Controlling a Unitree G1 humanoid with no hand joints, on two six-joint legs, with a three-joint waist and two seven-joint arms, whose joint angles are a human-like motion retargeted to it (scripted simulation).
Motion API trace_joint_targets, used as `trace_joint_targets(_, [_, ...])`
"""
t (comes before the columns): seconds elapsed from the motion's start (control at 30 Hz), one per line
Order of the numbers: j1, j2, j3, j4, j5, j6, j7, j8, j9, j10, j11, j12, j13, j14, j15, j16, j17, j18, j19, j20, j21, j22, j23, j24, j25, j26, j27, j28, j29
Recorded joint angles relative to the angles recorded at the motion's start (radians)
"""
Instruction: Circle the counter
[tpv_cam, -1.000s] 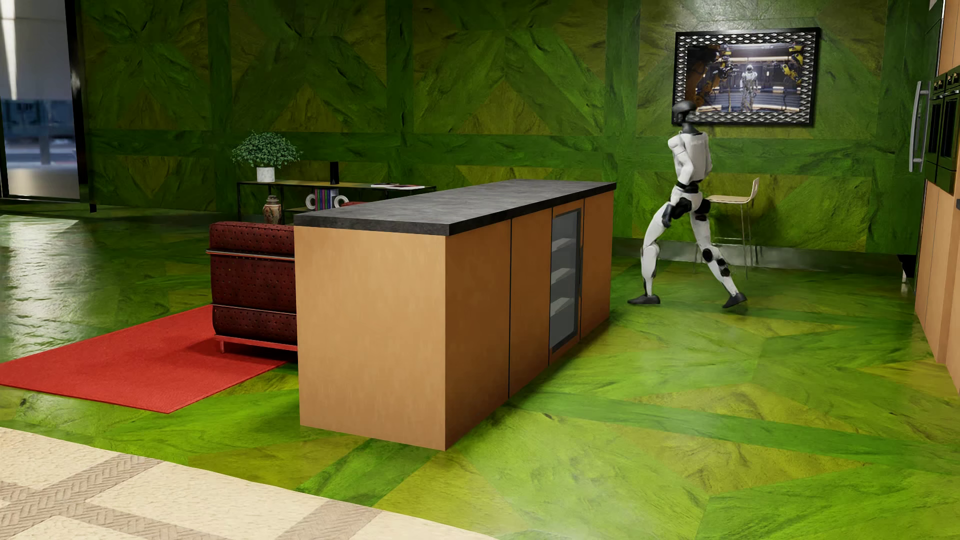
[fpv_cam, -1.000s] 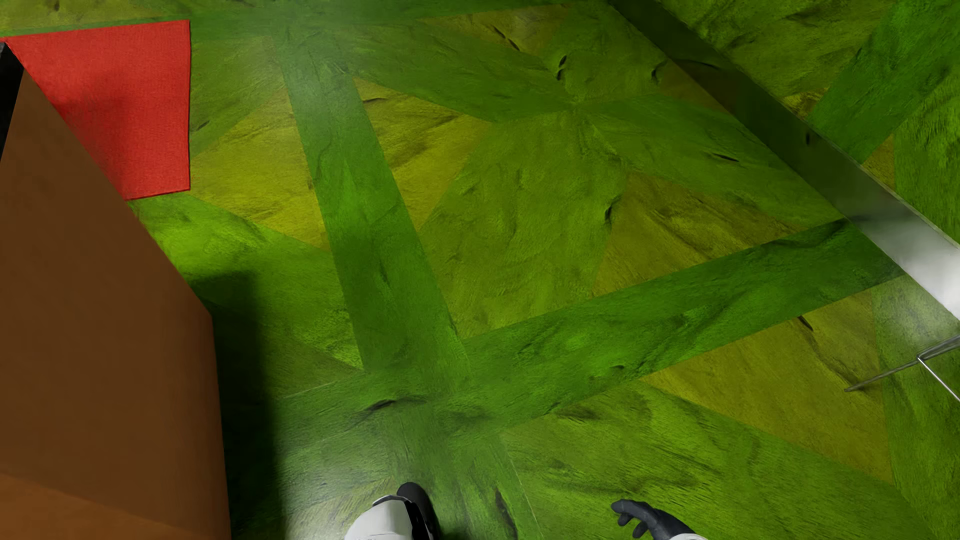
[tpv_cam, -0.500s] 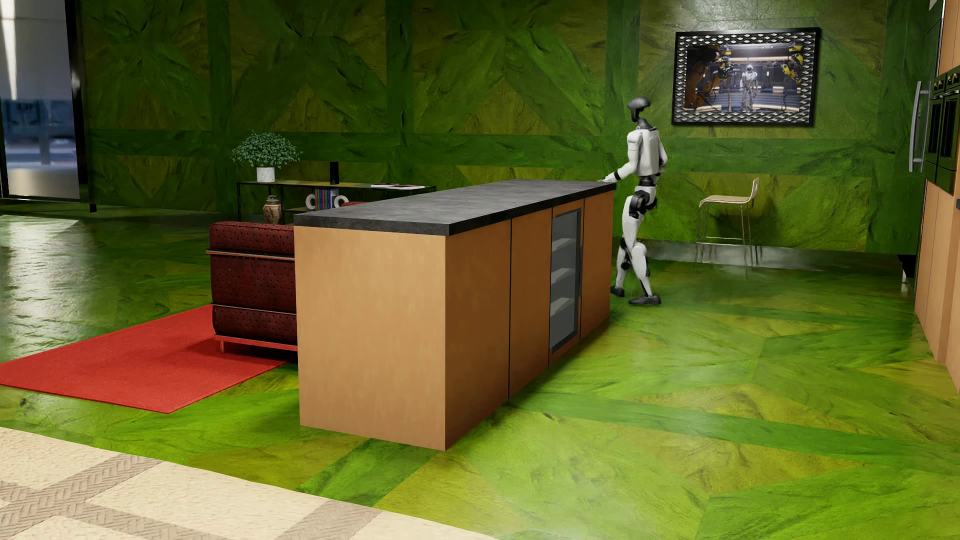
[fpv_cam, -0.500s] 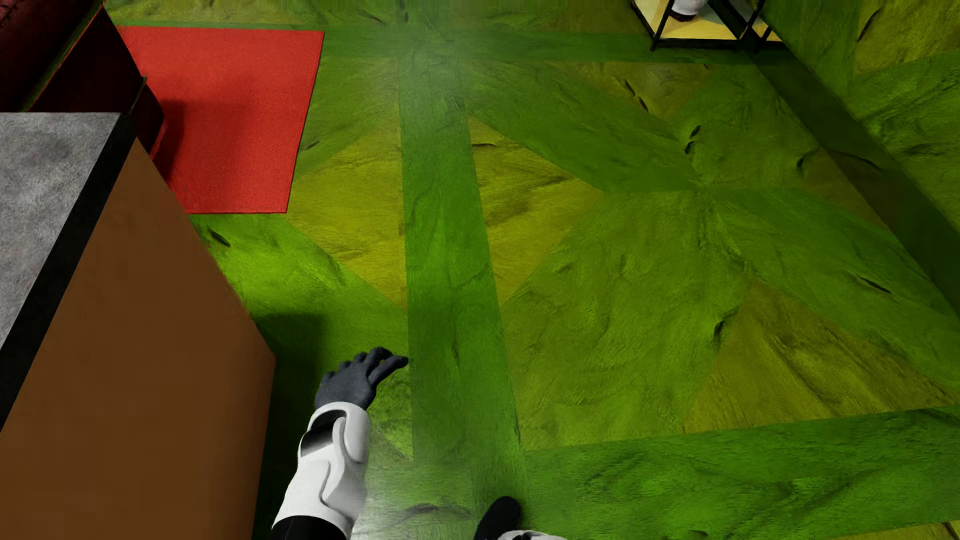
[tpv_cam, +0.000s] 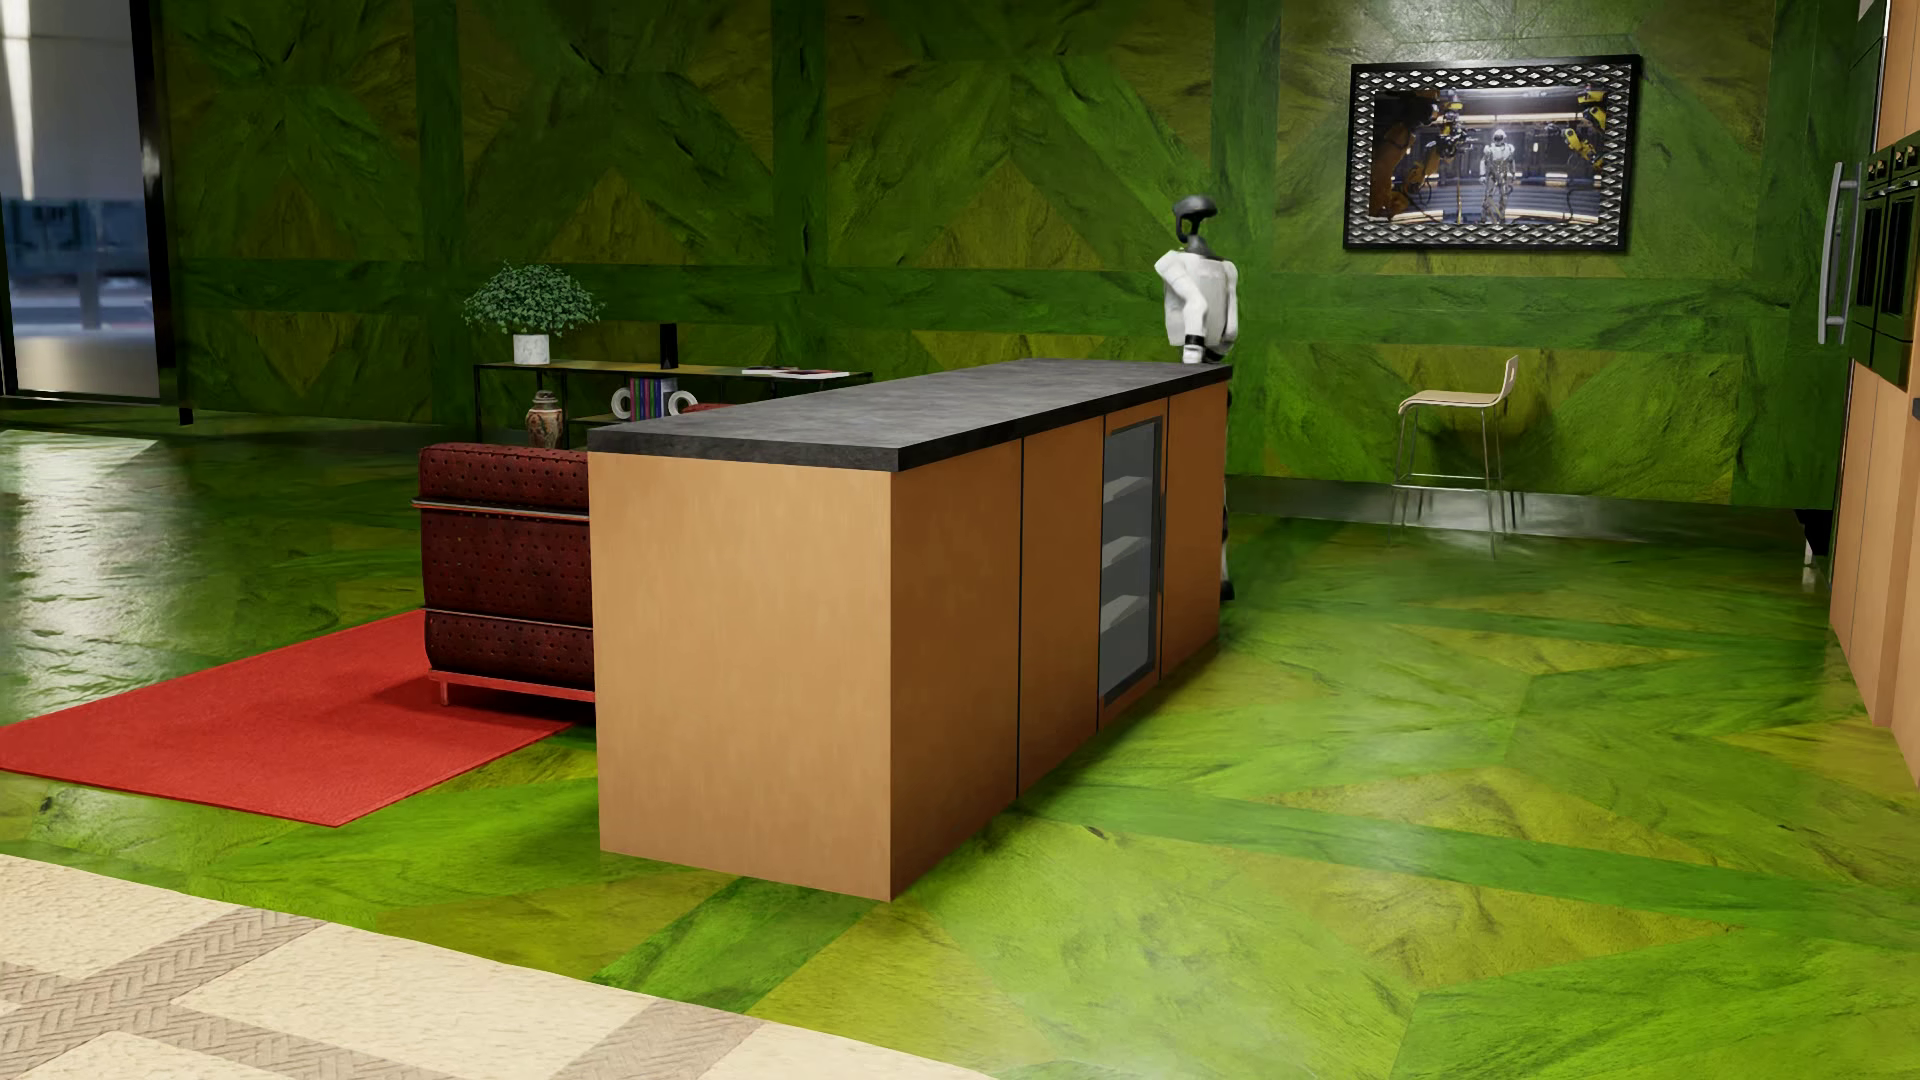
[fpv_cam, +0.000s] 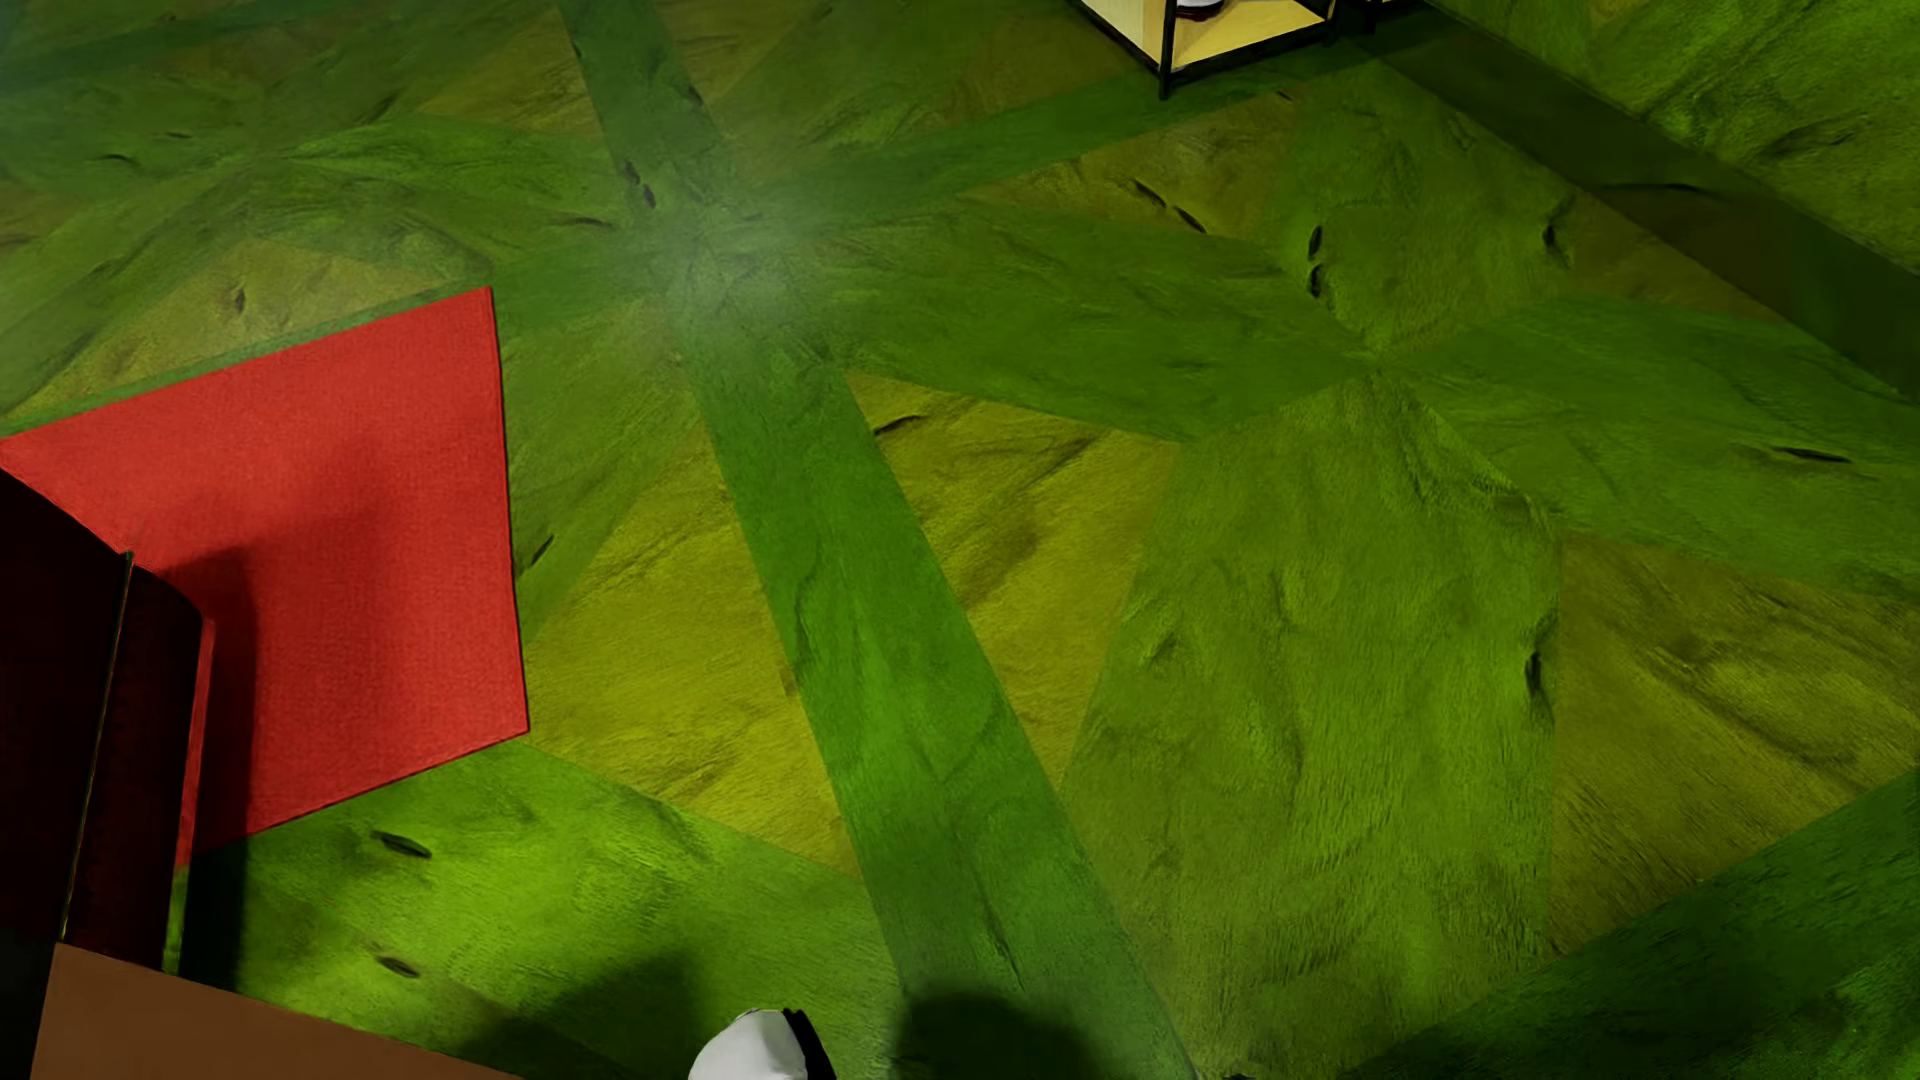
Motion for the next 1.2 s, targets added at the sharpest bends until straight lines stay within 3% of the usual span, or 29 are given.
trace_joint_targets(0.07, [-0.026, 0.009, 0.017, -0.031, -0.015, 0.002, 0.006, 0.075, 0.016, -0.396, -0.034, -0.004, -0.003, 0.043, -0.003, -0.043, -0.011, -0.042, 0.053, 0.043, 0.007, -0.055, -0.004, -0.001, 0.007, -0.034, -0.002, 0.000, 0.007])
trace_joint_targets(0.1, [-0.013, 0.018, 0.019, -0.068, -0.022, -0.002, -0.031, 0.104, 0.022, -0.650, -0.054, -0.019, -0.004, 0.088, -0.006, -0.046, -0.021, -0.084, 0.081, 0.045, 0.015, -0.088, 0.006, 0.022, 0.003, -0.050, 0.006, 0.025, 0.013])
trace_joint_targets(0.13, [-0.009, 0.032, 0.019, -0.091, -0.025, -0.008, -0.102, 0.129, 0.027, -0.858, -0.077, -0.036, -0.004, 0.087, -0.010, -0.046, -0.031, -0.089, 0.108, 0.051, 0.025, -0.128, 0.023, 0.040, -0.002, -0.049, 0.015, 0.061, 0.019])
trace_joint_targets(0.17, [-0.017, 0.049, 0.014, -0.084, -0.025, -0.012, -0.119, 0.146, 0.034, -0.982, -0.095, -0.049, -0.005, -0.019, -0.014, -0.042, -0.041, -0.133, 0.136, 0.056, 0.031, -0.184, 0.051, 0.053, -0.010, -0.047, 0.033, 0.093, 0.018])
trace_joint_targets(0.2, [-0.030, 0.073, 0.004, -0.057, -0.032, -0.016, -0.066, 0.147, 0.041, -0.980, -0.098, -0.070, 0.005, -0.099, -0.025, -0.034, -0.051, -0.225, 0.170, 0.063, 0.026, -0.240, 0.075, 0.054, -0.013, -0.051, 0.049, 0.123, 0.015])
trace_joint_targets(0.23, [-0.033, 0.102, -0.003, -0.031, -0.043, -0.022, 0.002, 0.139, 0.047, -0.904, -0.094, -0.105, 0.026, -0.034, -0.038, -0.023, -0.059, -0.121, 0.191, 0.074, 0.007, -0.287, 0.094, 0.043, -0.008, -0.040, 0.066, 0.150, 0.008])
trace_joint_targets(0.27, [-0.043, 0.134, -0.003, -0.023, -0.057, -0.033, 0.027, 0.131, 0.053, -0.837, -0.102, -0.153, 0.056, 0.035, -0.032, -0.008, -0.077, -0.050, 0.193, 0.091, -0.022, -0.319, 0.103, 0.023, 0.002, -0.035, 0.085, 0.154, 0.005])
trace_joint_targets(0.3, [-0.054, 0.163, 0.001, -0.032, -0.080, -0.048, -0.007, 0.128, 0.059, -0.770, -0.087, -0.208, 0.088, 0.154, -0.014, -0.001, -0.088, -0.045, 0.193, 0.118, -0.037, -0.346, 0.115, -0.006, 0.001, -0.022, 0.114, 0.162, 0.003])
trace_joint_targets(0.33, [-0.068, 0.183, 0.006, -0.044, -0.121, -0.067, -0.027, 0.123, 0.065, -0.667, -0.035, -0.269, 0.123, 0.163, 0.030, -0.001, -0.097, -0.016, 0.194, 0.147, -0.045, -0.367, 0.122, -0.052, -0.005, -0.006, 0.122, 0.195, 0.005])
trace_joint_targets(0.37, [-0.077, 0.178, 0.008, -0.068, -0.185, -0.090, -0.034, 0.119, 0.071, -0.574, 0.055, -0.346, 0.158, 0.087, 0.108, -0.004, -0.102, -0.012, 0.211, 0.177, -0.051, -0.366, 0.120, -0.102, -0.013, 0.008, 0.124, 0.244, 0.001])
trace_joint_targets(0.43, [-0.029, 0.096, 0.004, -0.155, -0.310, -0.140, -0.023, 0.082, 0.081, -0.530, 0.313, -0.554, 0.211, -0.007, 0.257, -0.005, -0.092, 0.000, -0.079, 0.251, -0.048, -0.263, 0.098, -0.206, -0.023, 0.078, 0.075, 0.336, -0.026])
trace_joint_targets(0.47, [-0.003, 0.025, -0.006, -0.199, -0.317, -0.164, -0.032, 0.099, 0.086, -0.545, 0.444, -0.677, 0.223, -0.027, 0.230, 0.013, -0.072, 0.004, -0.116, 0.259, -0.037, -0.163, 0.067, -0.215, -0.025, 0.138, 0.044, 0.336, -0.045])
trace_joint_targets(0.5, [0.022, -0.054, -0.022, -0.239, -0.277, -0.182, -0.055, 0.131, 0.089, -0.571, 0.553, -0.793, 0.226, -0.036, 0.184, 0.047, -0.047, 0.007, -0.146, 0.221, -0.025, -0.073, 0.031, -0.161, -0.024, 0.211, 0.013, 0.287, -0.069])
trace_joint_targets(0.53, [0.047, -0.119, -0.039, -0.280, -0.218, -0.193, -0.090, 0.141, 0.089, -0.610, 0.603, -0.897, 0.224, -0.037, 0.161, 0.088, -0.021, 0.010, -0.117, 0.119, -0.019, -0.008, -0.013, -0.050, -0.013, 0.213, -0.011, 0.210, -0.097])
trace_joint_targets(0.57, [0.069, -0.151, -0.051, -0.320, -0.182, -0.201, -0.129, 0.084, 0.084, -0.649, 0.577, -0.994, 0.219, -0.035, 0.142, 0.130, 0.004, 0.012, -0.080, -0.001, -0.021, 0.021, -0.061, 0.073, 0.013, 0.132, -0.030, 0.158, -0.111])
trace_joint_targets(0.6, [0.091, -0.157, -0.059, -0.357, -0.157, -0.207, -0.171, 0.000, 0.076, -0.688, 0.486, -1.077, 0.212, -0.033, 0.131, 0.159, 0.014, 0.013, -0.053, -0.090, -0.015, 0.004, -0.098, 0.166, 0.022, 0.019, -0.028, 0.167, -0.111])
trace_joint_targets(0.63, [0.115, -0.143, -0.062, -0.389, -0.135, -0.212, -0.209, -0.093, 0.066, -0.721, 0.345, -1.137, 0.200, -0.034, 0.121, 0.158, 0.006, 0.013, -0.036, -0.102, 0.006, -0.049, -0.122, 0.170, 0.014, -0.073, -0.021, 0.208, -0.101])
trace_joint_targets(0.67, [0.137, -0.128, -0.063, -0.414, -0.091, -0.217, -0.241, -0.133, 0.056, -0.739, 0.178, -1.169, 0.183, -0.043, 0.117, 0.144, -0.018, 0.011, -0.022, -0.074, 0.037, -0.122, -0.135, 0.129, -0.001, -0.107, -0.015, 0.263, -0.077])
trace_joint_targets(0.73, [0.164, -0.130, -0.058, -0.447, 0.007, -0.221, -0.287, -0.068, 0.044, -0.734, -0.046, -1.173, 0.128, -0.070, 0.115, 0.105, -0.078, 0.009, -0.013, -0.007, 0.080, -0.304, -0.146, -0.062, -0.002, -0.127, 0.007, 0.356, -0.009])
trace_joint_targets(0.8, [0.174, -0.191, -0.041, -0.462, 0.059, -0.221, -0.305, 0.056, 0.040, -0.699, -0.046, -1.112, 0.080, -0.095, 0.127, 0.114, -0.128, 0.007, -0.026, 0.006, 0.094, -0.486, -0.183, -0.232, 0.005, -0.146, 0.015, 0.454, 0.000])
trace_joint_targets(0.87, [0.185, -0.274, -0.030, -0.472, 0.084, -0.221, -0.310, 0.146, 0.043, -0.674, 0.035, -0.993, 0.018, -0.103, 0.154, 0.148, -0.157, 0.003, -0.050, 0.035, 0.089, -0.635, -0.204, -0.377, 0.018, -0.151, 0.018, 0.489, -0.022])
trace_joint_targets(0.93, [0.211, -0.342, -0.030, -0.490, 0.100, -0.220, -0.322, 0.209, 0.046, -0.674, 0.055, -0.878, 0.014, -0.111, 0.175, 0.160, -0.154, 0.000, -0.046, 0.064, 0.079, -0.641, -0.291, -0.469, 0.034, -0.117, 0.010, 0.513, -0.029])
trace_joint_targets(1.0, [0.247, -0.371, -0.034, -0.516, 0.112, -0.215, -0.340, 0.257, 0.044, -0.686, -0.031, -0.795, 0.027, -0.122, 0.190, 0.173, -0.147, -0.001, -0.031, 0.090, 0.086, -0.504, -0.363, -0.489, 0.042, -0.009, -0.002, 0.484, -0.027])
trace_joint_targets(1.07, [0.297, -0.362, -0.032, -0.545, 0.099, -0.209, -0.345, 0.224, 0.038, -0.693, -0.111, -0.730, 0.037, -0.128, 0.212, 0.183, -0.139, 0.000, -0.010, 0.096, 0.097, -0.250, -0.381, -0.451, 0.054, 0.151, -0.022, 0.408, -0.019])
trace_joint_targets(1.1, [0.314, -0.346, -0.032, -0.562, 0.091, -0.206, -0.348, 0.226, 0.034, -0.670, -0.112, -0.703, 0.044, -0.148, 0.256, 0.195, -0.138, 0.003, -0.031, 0.064, 0.108, -0.087, -0.365, -0.384, 0.045, 0.235, -0.017, 0.330, -0.006])
trace_joint_targets(1.13, [0.321, -0.329, -0.030, -0.577, 0.080, -0.203, -0.355, 0.227, 0.030, -0.620, -0.087, -0.667, 0.043, -0.158, 0.272, 0.213, -0.133, -0.002, -0.124, -0.004, 0.121, 0.050, -0.334, -0.270, 0.030, 0.267, -0.007, 0.210, 0.004])
trace_joint_targets(1.17, [0.305, -0.322, -0.028, -0.581, 0.066, -0.196, -0.361, 0.220, 0.029, -0.521, -0.027, -0.618, 0.039, -0.158, 0.228, 0.251, -0.118, -0.007, -0.134, -0.149, 0.129, 0.143, -0.292, -0.087, 0.025, 0.228, -0.003, 0.057, 0.010])
trace_joint_targets(1.2, [0.266, -0.312, -0.028, -0.573, 0.055, -0.181, -0.363, 0.204, 0.030, -0.380, 0.039, -0.563, 0.027, -0.141, 0.179, 0.276, -0.100, -0.038, -0.131, -0.239, 0.128, 0.160, -0.233, 0.055, 0.022, 0.152, 0.008, -0.001, 0.011])
